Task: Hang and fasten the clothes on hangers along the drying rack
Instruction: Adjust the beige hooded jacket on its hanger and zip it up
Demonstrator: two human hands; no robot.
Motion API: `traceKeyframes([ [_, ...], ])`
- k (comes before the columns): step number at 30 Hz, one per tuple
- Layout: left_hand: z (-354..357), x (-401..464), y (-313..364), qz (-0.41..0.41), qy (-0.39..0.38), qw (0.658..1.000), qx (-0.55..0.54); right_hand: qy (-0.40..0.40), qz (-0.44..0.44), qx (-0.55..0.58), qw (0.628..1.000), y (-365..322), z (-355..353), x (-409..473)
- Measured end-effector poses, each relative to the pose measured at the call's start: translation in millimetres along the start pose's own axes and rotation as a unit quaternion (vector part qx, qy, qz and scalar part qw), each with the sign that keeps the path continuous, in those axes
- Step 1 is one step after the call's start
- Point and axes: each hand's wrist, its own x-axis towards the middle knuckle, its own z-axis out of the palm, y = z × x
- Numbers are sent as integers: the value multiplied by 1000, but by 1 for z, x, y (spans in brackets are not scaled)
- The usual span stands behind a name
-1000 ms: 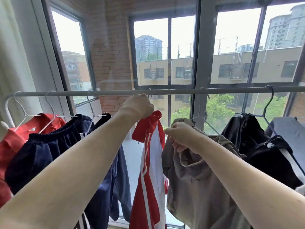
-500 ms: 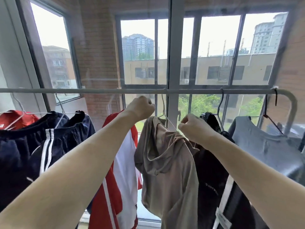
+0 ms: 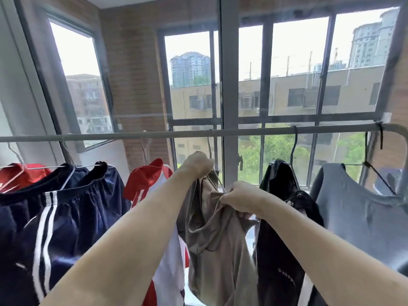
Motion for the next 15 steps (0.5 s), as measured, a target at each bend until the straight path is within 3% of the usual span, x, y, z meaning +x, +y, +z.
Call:
traceKeyframes([
  [4,9,8,-1,-15,-19,996,-82,9,-32,-12,999,5,0,10],
  [15,7,22,12,7,52,980,-190,85,-129,-5,988,-1,-33,14],
])
